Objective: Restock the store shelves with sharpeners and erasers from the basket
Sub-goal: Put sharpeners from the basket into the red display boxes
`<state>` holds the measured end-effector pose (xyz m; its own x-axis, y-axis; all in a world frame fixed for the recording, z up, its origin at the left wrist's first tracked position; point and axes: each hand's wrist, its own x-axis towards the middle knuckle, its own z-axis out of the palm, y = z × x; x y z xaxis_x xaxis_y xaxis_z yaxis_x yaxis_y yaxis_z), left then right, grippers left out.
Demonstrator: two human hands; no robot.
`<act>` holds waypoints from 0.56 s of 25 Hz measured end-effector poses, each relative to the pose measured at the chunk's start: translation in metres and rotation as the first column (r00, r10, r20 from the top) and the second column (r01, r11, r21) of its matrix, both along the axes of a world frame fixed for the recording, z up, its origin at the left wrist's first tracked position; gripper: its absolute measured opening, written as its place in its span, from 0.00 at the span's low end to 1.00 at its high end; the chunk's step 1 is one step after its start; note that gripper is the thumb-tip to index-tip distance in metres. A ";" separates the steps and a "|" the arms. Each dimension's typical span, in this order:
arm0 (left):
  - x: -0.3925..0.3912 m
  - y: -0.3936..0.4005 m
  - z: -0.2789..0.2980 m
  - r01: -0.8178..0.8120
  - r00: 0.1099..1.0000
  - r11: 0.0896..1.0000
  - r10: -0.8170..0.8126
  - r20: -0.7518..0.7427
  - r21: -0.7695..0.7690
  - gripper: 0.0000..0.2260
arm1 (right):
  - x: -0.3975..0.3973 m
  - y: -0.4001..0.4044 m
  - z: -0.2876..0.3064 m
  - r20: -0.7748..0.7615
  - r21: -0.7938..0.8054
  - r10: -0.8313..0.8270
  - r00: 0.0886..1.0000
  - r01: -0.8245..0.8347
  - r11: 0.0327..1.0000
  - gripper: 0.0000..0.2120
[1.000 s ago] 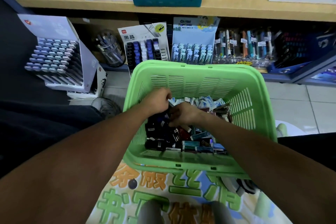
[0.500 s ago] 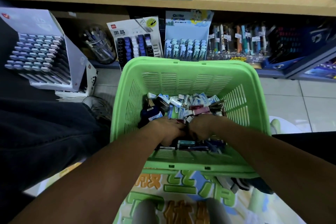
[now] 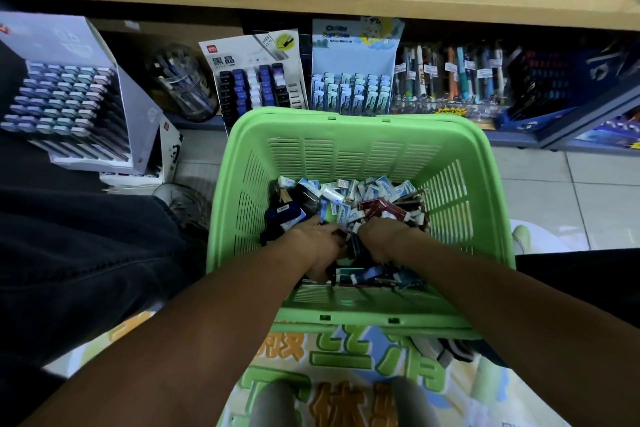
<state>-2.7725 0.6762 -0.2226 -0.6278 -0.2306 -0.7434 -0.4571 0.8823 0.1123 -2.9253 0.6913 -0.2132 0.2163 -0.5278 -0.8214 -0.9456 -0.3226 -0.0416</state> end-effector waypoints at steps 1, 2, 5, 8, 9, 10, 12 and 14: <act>0.000 0.003 0.000 0.008 1.000 1.000 -0.008 0.026 -0.018 0.25 | 0.004 0.004 -0.002 -0.022 -0.022 0.001 1.000 -0.002 1.000 0.15; 0.000 0.005 0.001 0.008 0.999 0.999 -0.007 0.038 -0.034 0.23 | 0.010 0.008 -0.003 -0.044 -0.051 0.009 0.999 -0.011 0.999 0.14; -0.001 0.002 0.006 -0.005 1.000 0.996 0.004 -0.006 -0.094 0.17 | 0.018 0.021 -0.008 -0.148 -0.087 0.090 0.985 -0.103 0.991 0.15; 0.008 -0.010 0.009 0.031 1.000 0.988 -0.031 0.003 -0.154 0.15 | 0.016 0.019 -0.013 -0.234 -0.078 0.235 0.944 -0.259 0.963 0.14; 0.011 -0.013 0.008 0.034 0.999 0.987 -0.033 0.004 -0.158 0.14 | 0.015 0.018 -0.015 -0.231 -0.081 0.271 0.934 -0.296 0.952 0.13; 0.013 -0.014 0.006 0.027 1.000 0.988 -0.028 -0.004 -0.153 0.14 | 0.013 0.016 -0.015 -0.213 -0.087 0.298 0.931 -0.322 0.943 0.12; 0.016 -0.014 0.003 -0.024 0.999 0.992 0.021 -0.026 -0.122 0.16 | 0.008 0.012 -0.013 -0.121 -0.107 0.296 0.948 -0.309 0.945 0.13; 0.015 -0.014 0.003 -0.115 0.993 0.991 0.112 -0.048 -0.069 0.18 | 0.002 0.007 -0.011 -0.003 -0.081 0.188 0.982 -0.187 0.979 0.16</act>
<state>-2.7572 0.6623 -0.2193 -0.6264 -0.3537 -0.6947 -0.5508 0.8314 0.0734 -2.9234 0.6988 -0.2241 0.3216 -0.5415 -0.7768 -0.8677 -0.4968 -0.0129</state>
